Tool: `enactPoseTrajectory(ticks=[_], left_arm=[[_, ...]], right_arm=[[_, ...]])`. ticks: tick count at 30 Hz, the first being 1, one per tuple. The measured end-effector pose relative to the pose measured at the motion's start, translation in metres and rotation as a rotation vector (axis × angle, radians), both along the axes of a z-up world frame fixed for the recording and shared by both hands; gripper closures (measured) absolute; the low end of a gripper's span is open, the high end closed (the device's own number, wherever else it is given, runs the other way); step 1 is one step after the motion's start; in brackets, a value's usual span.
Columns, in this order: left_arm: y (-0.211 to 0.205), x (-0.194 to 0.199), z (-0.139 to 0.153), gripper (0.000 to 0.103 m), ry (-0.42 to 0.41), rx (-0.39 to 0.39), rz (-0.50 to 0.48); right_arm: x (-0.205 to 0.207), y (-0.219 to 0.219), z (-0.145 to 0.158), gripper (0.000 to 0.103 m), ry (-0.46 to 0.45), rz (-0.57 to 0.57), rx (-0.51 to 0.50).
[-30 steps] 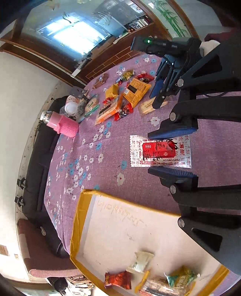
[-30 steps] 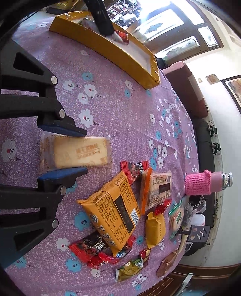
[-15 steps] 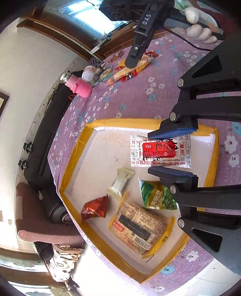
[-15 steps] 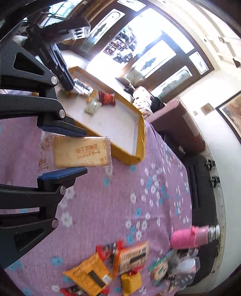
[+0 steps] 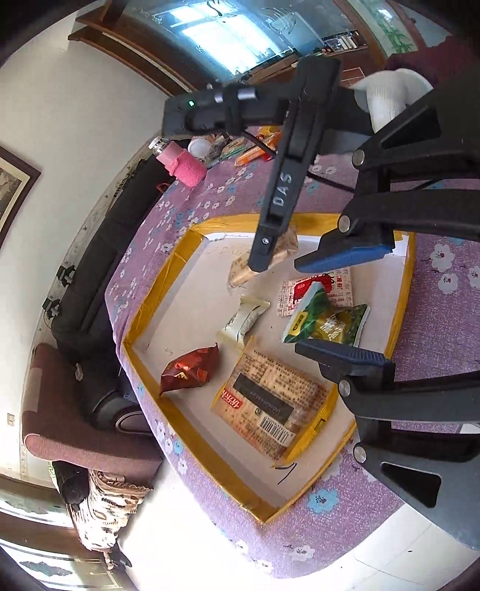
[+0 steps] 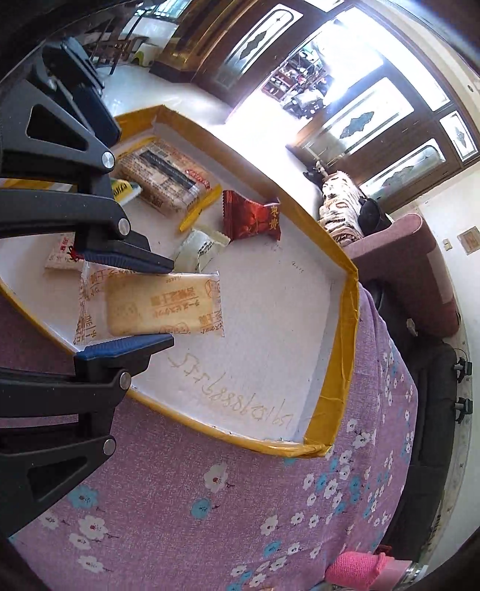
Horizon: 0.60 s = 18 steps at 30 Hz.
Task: Organize snacks
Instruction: 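Place the sachet and cream cake into the yellow tray with both tools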
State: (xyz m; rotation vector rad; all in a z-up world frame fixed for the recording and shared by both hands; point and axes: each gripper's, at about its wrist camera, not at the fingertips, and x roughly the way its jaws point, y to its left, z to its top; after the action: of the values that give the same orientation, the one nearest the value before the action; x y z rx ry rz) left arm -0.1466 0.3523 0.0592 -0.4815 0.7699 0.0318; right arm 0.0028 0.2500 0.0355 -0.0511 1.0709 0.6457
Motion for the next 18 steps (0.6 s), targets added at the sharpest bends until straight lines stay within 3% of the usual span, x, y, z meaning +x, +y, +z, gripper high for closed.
enactPoseTrajectory(ticks=[5,10,14,18], left_arm=[[0.001,-0.002,0.006,0.063,-0.035,-0.038,-0.012],[-0.006,-0.003,0.013,0.056,-0.053,-0.097,-0.058],[-0.022,-0.005,0.024,0.045,-0.079,-0.101,-0.110],[-0.048,-0.004,0.032,0.040,-0.101,-0.091,-0.189]], right_arm=[[-0.008,-0.009,0.008,0.066,-0.005,-0.006,0.041],[-0.028,-0.053,0.036,0.050,-0.099,-0.037,0.072],[-0.035,-0.123,0.045,0.050,-0.149,-0.130,0.068],[-0.012,-0.226,0.057,0.049,-0.171,-0.350,0.033]])
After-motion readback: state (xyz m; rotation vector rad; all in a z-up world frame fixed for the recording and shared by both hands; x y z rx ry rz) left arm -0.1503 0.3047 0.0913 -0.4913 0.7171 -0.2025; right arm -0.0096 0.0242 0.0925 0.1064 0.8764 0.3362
